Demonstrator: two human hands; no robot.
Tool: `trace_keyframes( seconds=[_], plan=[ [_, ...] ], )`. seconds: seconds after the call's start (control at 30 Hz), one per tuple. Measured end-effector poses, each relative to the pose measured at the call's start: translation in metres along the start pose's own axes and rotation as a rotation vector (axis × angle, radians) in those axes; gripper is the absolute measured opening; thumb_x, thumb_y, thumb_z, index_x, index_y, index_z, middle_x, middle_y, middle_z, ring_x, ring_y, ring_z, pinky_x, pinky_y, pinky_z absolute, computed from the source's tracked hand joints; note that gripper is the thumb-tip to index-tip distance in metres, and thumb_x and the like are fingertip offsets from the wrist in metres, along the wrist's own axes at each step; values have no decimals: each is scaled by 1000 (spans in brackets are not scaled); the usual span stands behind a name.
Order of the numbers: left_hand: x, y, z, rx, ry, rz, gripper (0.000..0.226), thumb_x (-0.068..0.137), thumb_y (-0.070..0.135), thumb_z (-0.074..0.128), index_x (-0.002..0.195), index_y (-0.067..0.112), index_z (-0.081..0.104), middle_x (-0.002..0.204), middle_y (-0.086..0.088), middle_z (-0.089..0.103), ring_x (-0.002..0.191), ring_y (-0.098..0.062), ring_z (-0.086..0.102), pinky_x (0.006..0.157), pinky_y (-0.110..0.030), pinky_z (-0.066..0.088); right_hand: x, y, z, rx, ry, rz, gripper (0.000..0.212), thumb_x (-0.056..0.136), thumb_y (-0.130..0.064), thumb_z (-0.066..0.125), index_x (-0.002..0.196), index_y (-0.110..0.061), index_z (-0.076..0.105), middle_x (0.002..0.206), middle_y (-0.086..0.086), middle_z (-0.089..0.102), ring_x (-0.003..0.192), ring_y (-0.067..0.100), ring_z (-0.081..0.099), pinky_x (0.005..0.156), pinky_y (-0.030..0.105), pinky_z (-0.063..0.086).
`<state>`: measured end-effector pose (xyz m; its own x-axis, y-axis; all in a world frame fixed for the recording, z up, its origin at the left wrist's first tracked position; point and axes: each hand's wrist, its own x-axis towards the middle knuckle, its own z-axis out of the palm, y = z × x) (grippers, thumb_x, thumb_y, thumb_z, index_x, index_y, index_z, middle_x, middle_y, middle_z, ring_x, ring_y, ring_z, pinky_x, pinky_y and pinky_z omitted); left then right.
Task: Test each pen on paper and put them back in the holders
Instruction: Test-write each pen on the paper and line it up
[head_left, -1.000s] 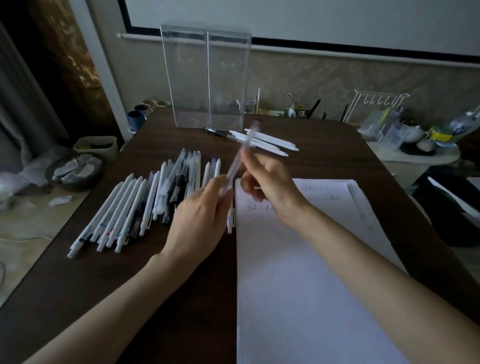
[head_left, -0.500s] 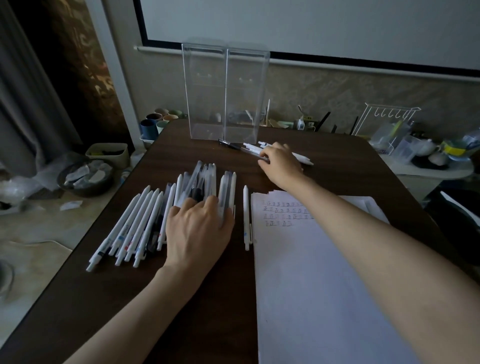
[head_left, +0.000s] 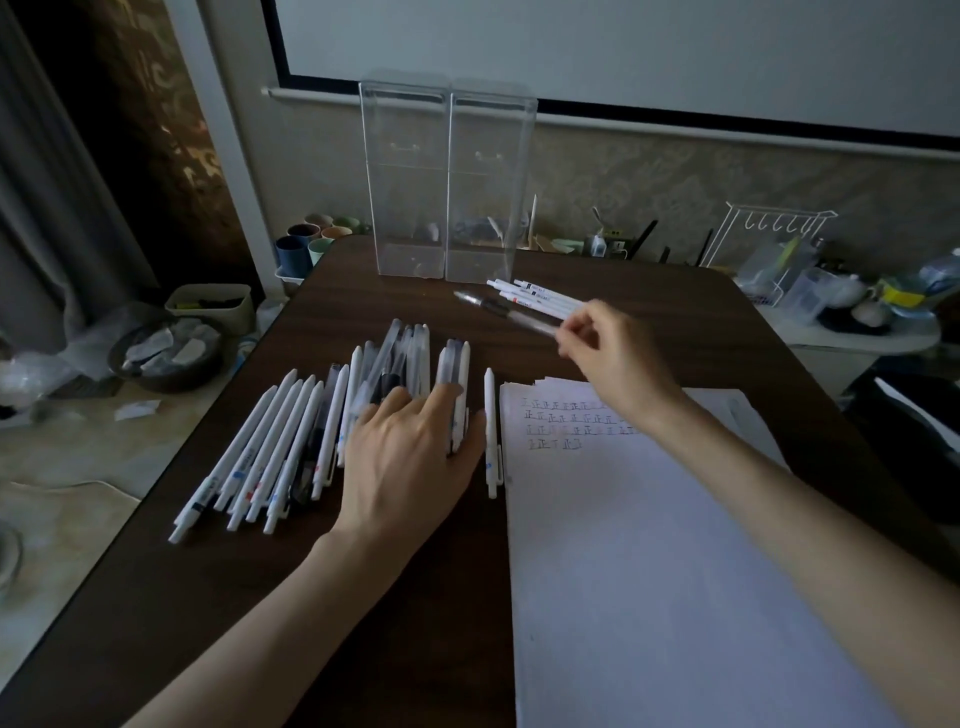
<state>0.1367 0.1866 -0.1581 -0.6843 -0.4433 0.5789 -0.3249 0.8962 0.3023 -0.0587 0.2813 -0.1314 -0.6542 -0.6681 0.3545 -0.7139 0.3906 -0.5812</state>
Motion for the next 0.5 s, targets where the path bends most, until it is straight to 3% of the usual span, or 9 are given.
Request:
trace_keyframes(
  seconds=[0.1, 0.17, 0.3, 0.37, 0.43, 0.5],
  plan=[
    [0, 6, -1, -9, -28, 72, 48, 85, 46, 52, 120, 14, 58, 60, 6, 57, 61, -16, 52, 54, -26, 36, -52, -9, -35, 213, -182, 20, 6, 90, -14, 60, 89, -8, 62, 75, 0, 65, 67, 18, 59, 61, 26, 45],
    [0, 7, 0, 8, -42, 89, 51, 85, 51, 49, 122, 17, 58, 66, 5, 61, 64, -18, 54, 56, -28, 38, -77, -14, -49, 344, -231, 28, 4, 88, -10, 62, 85, -9, 63, 72, 1, 66, 68, 11, 60, 63, 17, 45],
    [-2, 9, -2, 24, -64, 210, 45, 89, 49, 40, 101, 17, 69, 69, 2, 64, 66, -22, 56, 63, -30, 33, -102, -19, -59, 691, -106, 91, 9, 87, -6, 62, 79, -7, 60, 60, -4, 64, 56, -1, 54, 58, 8, 39],
    [-6, 16, -4, 16, -52, 325, 40, 90, 45, 42, 89, 16, 71, 68, 2, 61, 67, -23, 55, 66, -32, 29, -107, -22, -57, 852, 0, 126, 15, 83, -24, 67, 77, -13, 60, 58, -6, 62, 54, 0, 50, 56, 11, 39],
    [-11, 28, -4, 19, -29, 425, 38, 90, 43, 46, 80, 15, 69, 66, 2, 57, 67, -22, 53, 66, -32, 29, -110, -23, -50, 883, -42, 122, 23, 73, -38, 75, 77, -21, 59, 61, -10, 61, 57, 0, 50, 56, 12, 39],
    [-17, 40, -1, 10, -36, 490, 39, 92, 42, 47, 76, 14, 68, 66, 0, 54, 66, -22, 50, 63, -33, 33, -114, -23, -39, 844, -188, 82, 19, 77, -23, 75, 77, -17, 57, 61, -13, 58, 57, -1, 50, 56, 10, 38]
  ],
)
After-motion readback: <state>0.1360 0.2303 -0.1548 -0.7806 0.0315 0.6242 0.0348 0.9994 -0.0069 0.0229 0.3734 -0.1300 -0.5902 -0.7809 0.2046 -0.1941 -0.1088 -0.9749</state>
